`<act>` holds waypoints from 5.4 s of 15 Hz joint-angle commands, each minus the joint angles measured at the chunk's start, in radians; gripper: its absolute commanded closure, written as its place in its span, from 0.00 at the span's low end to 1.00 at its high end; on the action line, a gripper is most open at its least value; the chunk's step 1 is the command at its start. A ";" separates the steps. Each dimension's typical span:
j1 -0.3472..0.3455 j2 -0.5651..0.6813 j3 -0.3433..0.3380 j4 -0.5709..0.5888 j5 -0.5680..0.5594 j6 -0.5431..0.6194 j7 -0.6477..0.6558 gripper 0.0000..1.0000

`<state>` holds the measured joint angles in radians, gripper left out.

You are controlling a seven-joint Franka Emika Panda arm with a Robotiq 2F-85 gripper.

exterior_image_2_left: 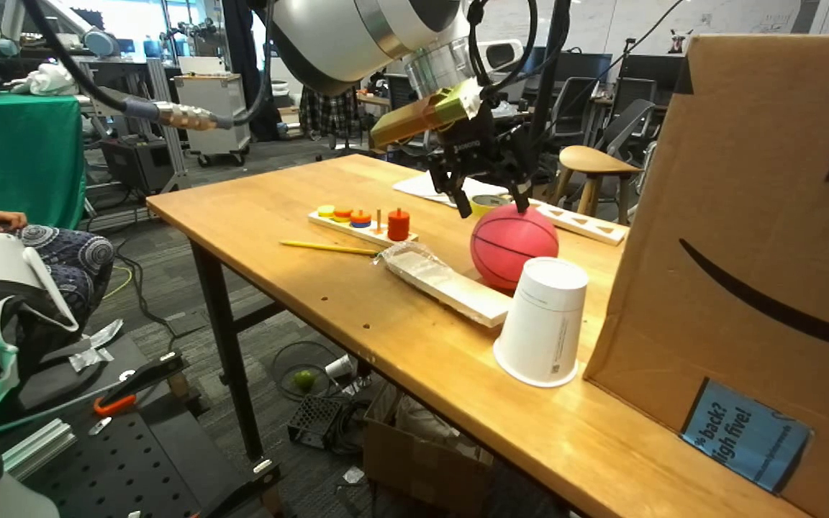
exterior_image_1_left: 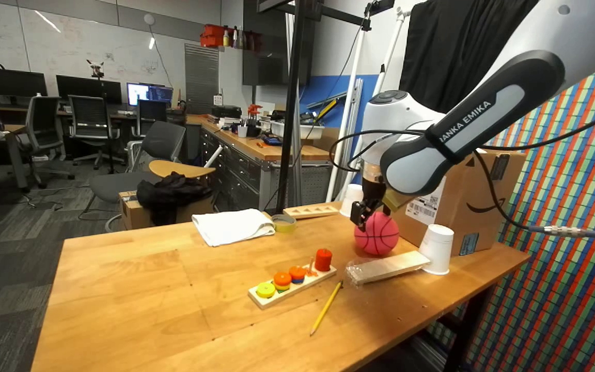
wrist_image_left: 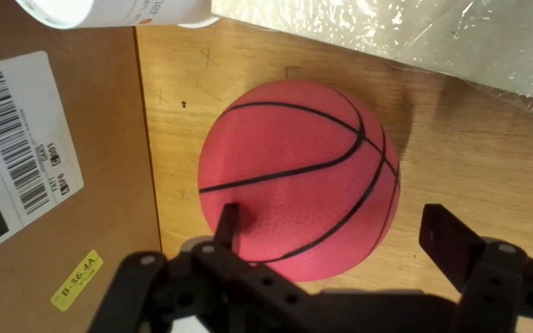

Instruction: Move the ball towards the box

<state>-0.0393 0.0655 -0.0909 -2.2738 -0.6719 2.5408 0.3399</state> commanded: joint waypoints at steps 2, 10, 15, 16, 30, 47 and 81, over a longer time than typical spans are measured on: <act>0.024 -0.093 0.010 -0.054 -0.337 0.005 0.249 0.00; 0.024 -0.165 0.068 -0.128 -0.525 -0.043 0.418 0.00; 0.046 -0.232 0.095 -0.231 -0.309 -0.058 0.336 0.00; 0.054 -0.250 0.104 -0.255 -0.261 -0.048 0.328 0.00; 0.134 -0.305 0.170 -0.353 0.240 0.167 -0.110 0.00; 0.141 -0.175 0.120 -0.212 0.678 0.091 -0.625 0.00; -0.133 -0.379 0.109 -0.196 -0.192 0.127 0.072 0.00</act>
<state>-0.1611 -0.2494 -0.0171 -2.4106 -0.8042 2.6649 0.3245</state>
